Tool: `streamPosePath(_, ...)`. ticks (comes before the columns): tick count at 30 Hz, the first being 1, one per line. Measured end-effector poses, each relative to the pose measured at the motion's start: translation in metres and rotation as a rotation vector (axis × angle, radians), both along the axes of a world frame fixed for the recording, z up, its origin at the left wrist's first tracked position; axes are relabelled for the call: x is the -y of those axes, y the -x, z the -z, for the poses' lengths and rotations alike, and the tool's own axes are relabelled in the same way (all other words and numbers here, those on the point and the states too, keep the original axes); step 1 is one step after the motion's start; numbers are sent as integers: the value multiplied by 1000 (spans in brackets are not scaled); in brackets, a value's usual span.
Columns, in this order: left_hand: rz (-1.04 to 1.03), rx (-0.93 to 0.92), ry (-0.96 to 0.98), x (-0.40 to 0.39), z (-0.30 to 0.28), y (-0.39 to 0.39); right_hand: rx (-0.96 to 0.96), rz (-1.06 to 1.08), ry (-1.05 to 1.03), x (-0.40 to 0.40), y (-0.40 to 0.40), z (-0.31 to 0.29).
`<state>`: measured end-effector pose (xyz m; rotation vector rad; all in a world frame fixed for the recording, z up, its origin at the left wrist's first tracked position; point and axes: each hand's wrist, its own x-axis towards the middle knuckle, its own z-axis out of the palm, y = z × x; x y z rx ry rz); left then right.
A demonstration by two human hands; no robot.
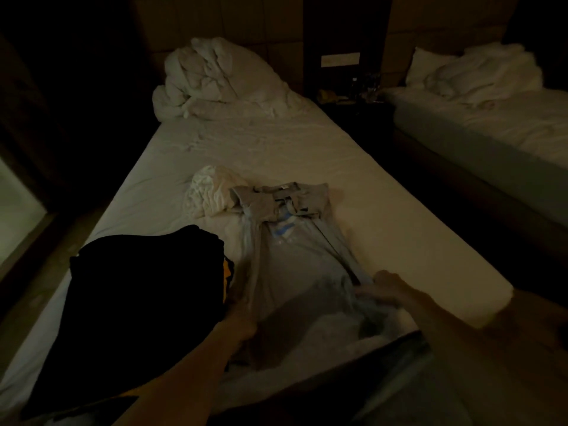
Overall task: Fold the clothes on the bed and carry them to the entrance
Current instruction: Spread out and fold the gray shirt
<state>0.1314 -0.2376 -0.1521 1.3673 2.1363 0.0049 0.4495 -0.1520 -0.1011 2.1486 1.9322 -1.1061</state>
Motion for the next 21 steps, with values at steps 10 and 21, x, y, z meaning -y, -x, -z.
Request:
streamPosePath(10, 731, -326, -455, 54, 18, -19, -114, -394, -335, 61, -5, 42)
streamPosePath(21, 1051, -384, -314, 43, 0, 0, 459, -873, -379, 68, 5, 54)
